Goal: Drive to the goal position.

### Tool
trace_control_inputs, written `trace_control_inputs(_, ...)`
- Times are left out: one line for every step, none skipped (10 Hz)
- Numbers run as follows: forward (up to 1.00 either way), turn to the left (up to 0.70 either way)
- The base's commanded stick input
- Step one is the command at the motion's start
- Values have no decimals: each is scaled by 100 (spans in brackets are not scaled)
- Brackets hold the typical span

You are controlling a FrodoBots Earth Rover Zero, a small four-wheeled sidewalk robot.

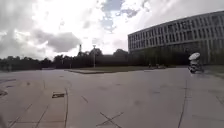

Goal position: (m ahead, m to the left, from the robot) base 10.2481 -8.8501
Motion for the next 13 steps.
trace_control_inputs(70, 0)
trace_control_inputs(70, 0)
trace_control_inputs(70, 0)
trace_control_inputs(70, 0)
trace_control_inputs(70, 0)
trace_control_inputs(70, 0)
trace_control_inputs(70, 0)
trace_control_inputs(70, 0)
trace_control_inputs(70, 0)
trace_control_inputs(70, 0)
trace_control_inputs(70, 0)
trace_control_inputs(70, 0)
trace_control_inputs(70, 0)
